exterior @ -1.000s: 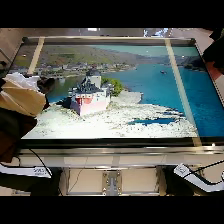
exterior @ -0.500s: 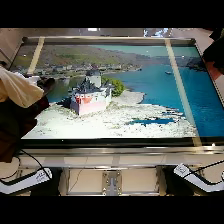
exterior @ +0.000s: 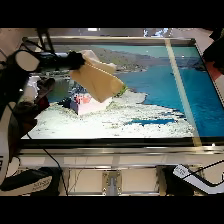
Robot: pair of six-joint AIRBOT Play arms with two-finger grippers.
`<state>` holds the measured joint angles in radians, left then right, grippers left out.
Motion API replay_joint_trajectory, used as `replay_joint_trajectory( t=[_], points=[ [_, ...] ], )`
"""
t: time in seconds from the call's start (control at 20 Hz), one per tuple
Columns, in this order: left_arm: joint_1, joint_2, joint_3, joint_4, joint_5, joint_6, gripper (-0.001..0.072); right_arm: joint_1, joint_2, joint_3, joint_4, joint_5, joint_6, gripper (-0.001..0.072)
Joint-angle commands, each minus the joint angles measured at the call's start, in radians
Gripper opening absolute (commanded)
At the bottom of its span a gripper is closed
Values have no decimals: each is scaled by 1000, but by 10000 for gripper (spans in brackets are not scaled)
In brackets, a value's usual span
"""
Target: Fold the shirts.
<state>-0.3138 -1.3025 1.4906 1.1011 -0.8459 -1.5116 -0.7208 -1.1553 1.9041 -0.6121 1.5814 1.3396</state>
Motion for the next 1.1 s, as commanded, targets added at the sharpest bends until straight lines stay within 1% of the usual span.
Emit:
replay_joint_trajectory(
  t=[0.0,0.05,0.1,0.15,0.2,0.25,0.35,0.4,0.5,0.6,0.65,0.7,0.8,0.9,1.0,1.05],
  points=[
    [-243,-140,1,-10,7,12,15,221,-5,-56,-61,-71,-40,243],
    [-286,-194,1,-10,8,9,15,314,-5,-89,-135,-115,-52,244],
    [-317,-242,1,-10,8,9,42,403,-6,-124,-225,-158,-52,244],
    [-331,-274,1,-10,8,9,261,478,-14,-144,-324,-184,-52,245],
    [-332,-293,1,-9,8,9,624,544,-29,-150,-454,-191,-52,245],
    [-309,-289,1,-5,8,9,707,587,-45,-150,-576,-192,-52,246],
    [-217,-240,1,-2,3,9,709,620,-76,-150,-794,-190,-51,245],
    [-159,-211,1,0,-20,9,709,612,-93,-150,-873,-190,-51,245],
    [-26,-148,0,51,-103,3,706,563,-142,-150,-961,-189,-49,245],
    [105,-90,-11,108,-193,-54,699,490,-204,-153,-926,-181,-8,249],
    [159,-56,-47,100,-229,-59,699,456,-234,-171,-882,-183,18,249],
    [190,-14,-116,99,-248,-59,699,431,-265,-203,-825,-189,21,249],
    [193,67,-315,58,-234,-60,699,409,-327,-279,-745,-186,20,248],
    [145,134,-561,-77,-159,-54,699,411,-373,-347,-715,-188,3,249],
    [68,168,-761,-167,17,25,699,411,-389,-370,-697,-210,-22,249],
    [29,165,-821,-200,82,43,698,411,-388,-369,-698,-226,-34,249]
  ],
)
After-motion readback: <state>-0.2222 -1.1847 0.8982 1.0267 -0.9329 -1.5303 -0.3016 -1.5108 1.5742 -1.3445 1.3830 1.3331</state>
